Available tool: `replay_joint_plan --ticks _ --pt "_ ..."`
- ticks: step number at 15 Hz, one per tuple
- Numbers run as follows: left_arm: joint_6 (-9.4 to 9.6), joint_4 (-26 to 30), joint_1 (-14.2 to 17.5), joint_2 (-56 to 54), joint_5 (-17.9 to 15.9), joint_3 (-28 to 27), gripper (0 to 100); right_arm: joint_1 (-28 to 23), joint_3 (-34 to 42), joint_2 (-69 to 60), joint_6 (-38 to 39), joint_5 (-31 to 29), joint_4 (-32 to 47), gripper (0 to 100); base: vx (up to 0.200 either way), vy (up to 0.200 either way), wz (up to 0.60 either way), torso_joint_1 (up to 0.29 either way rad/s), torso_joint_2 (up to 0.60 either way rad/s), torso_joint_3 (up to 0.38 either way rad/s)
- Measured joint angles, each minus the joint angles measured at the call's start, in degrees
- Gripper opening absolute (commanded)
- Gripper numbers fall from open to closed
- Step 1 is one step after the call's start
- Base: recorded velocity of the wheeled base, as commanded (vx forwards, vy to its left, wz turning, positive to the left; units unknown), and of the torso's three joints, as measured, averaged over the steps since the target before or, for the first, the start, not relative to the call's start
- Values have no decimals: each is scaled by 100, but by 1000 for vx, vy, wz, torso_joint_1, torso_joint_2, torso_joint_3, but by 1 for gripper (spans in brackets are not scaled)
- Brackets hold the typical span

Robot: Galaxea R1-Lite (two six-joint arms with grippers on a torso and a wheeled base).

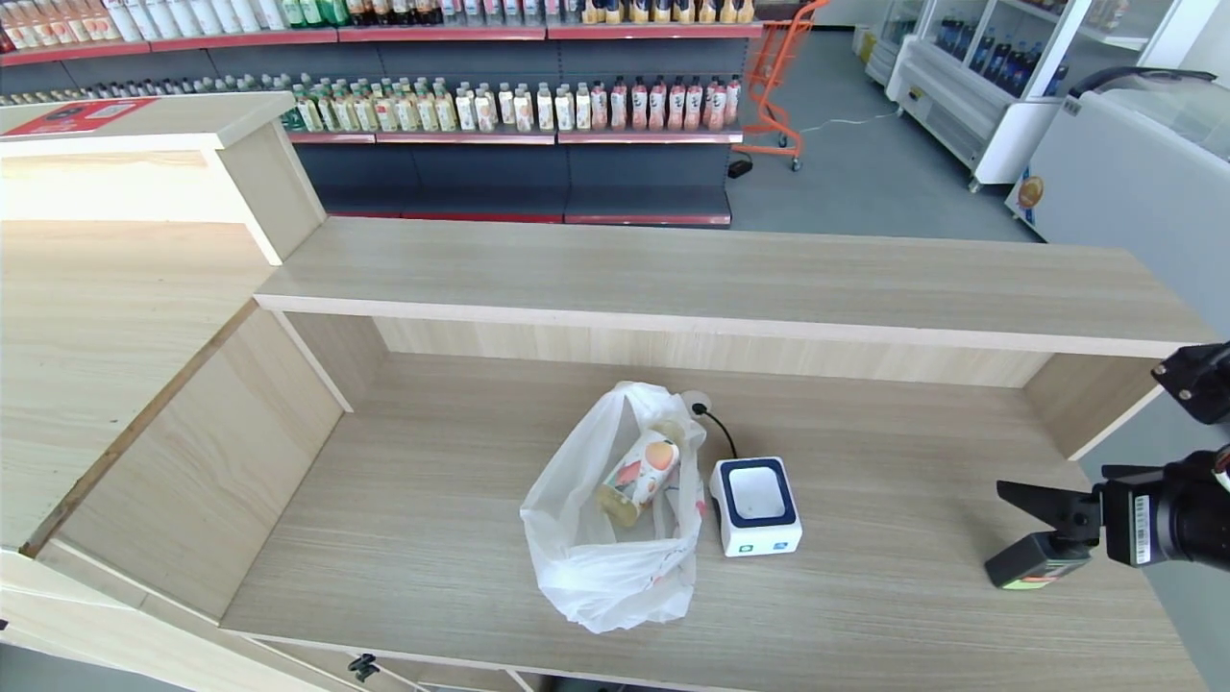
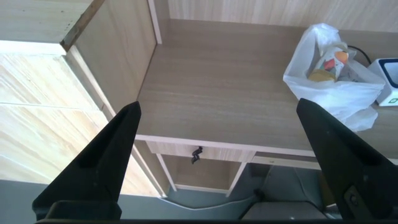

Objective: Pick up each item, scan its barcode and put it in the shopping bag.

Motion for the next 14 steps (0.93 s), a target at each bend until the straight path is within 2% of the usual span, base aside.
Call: replay_joint_plan --ticks 5,6,11,14 --pt "0 2 -5 0 0 0 100 -2 63 135 95 -44 -2 100 -200 0 0 3 3 0" --pt "-1 0 0 0 0 0 100 -13 84 163 98 -55 -10 100 0 0 0 0 0 0" --pt "18 2 -5 0 0 0 100 -355 121 501 -11 -773 -139 100 0 -200 0 7 2 2" --pt "21 5 0 0 -2 0 100 -480 115 744 -178 -951 -344 100 0 -200 0 2 1 1"
